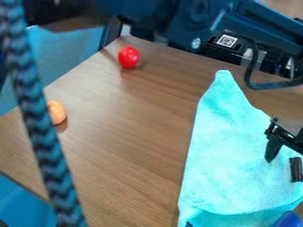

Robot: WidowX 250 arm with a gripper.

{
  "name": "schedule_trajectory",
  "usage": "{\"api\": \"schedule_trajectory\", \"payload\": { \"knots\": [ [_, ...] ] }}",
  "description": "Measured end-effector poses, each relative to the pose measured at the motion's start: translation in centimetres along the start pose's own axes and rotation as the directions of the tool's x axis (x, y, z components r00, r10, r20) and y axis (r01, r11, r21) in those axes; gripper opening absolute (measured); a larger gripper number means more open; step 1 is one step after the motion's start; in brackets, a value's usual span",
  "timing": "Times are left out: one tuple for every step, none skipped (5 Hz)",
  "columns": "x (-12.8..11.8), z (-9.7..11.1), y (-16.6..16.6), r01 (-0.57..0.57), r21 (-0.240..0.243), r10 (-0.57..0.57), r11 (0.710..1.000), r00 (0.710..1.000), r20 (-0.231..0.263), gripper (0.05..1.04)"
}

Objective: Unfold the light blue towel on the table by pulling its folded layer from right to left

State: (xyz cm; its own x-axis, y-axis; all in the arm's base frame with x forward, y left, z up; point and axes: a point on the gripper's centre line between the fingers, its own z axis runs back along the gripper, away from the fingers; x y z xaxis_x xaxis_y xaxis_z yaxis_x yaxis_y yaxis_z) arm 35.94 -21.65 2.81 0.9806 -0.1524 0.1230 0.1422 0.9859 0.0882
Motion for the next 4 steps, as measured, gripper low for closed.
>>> {"api": "schedule_trajectory", "payload": {
  "knots": [
    [0.12,0.03,0.14,-0.003,0.005,0.003,1.000,1.000,0.005,0.998],
    [0.02,-0.50,0.17,-0.001,0.017,0.001,1.000,1.000,-0.002,0.934],
    [0.11,-0.43,0.16,-0.008,0.016,0.008,1.000,1.000,0.004,0.718],
    [0.21,-0.50,0.07,-0.006,0.010,0.006,1.000,1.000,0.010,0.407]
  ]
}}
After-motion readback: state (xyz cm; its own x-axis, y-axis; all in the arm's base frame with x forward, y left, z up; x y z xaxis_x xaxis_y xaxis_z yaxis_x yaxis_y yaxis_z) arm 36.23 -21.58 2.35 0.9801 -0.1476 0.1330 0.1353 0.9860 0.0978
